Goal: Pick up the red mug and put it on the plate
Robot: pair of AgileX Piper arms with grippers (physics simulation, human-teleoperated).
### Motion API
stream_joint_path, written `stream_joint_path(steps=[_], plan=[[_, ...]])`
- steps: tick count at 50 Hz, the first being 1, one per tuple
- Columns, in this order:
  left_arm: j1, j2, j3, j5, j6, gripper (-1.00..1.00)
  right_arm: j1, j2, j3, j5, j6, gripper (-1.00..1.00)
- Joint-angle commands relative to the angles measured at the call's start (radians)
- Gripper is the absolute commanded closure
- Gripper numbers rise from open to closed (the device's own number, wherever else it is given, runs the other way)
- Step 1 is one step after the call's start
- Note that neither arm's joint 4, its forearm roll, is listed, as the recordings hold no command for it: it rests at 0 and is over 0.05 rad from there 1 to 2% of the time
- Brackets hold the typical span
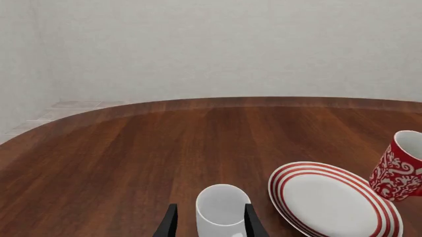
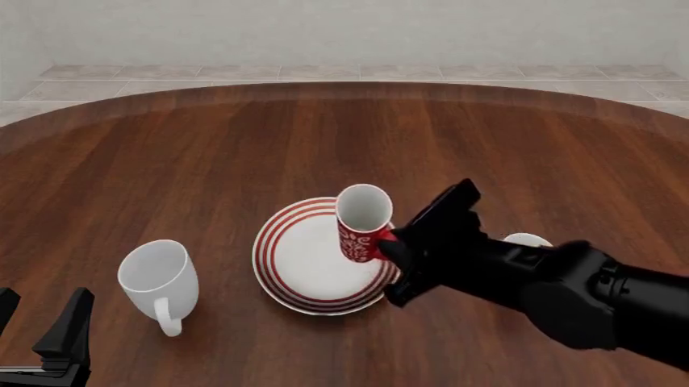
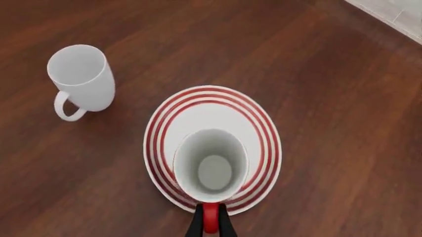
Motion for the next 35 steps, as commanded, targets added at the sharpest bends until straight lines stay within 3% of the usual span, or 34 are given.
stream_joint_path(steps=[1, 35], plan=[[0.000, 0.000, 0.000, 0.000, 0.000, -1.00, -0.010, 0.048, -0.024, -0.035, 0.007, 1.00], [0.000, 0.000, 0.000, 0.000, 0.000, -1.00, -0.015, 0.196, -0.092, -0.103, 0.039, 1.00]])
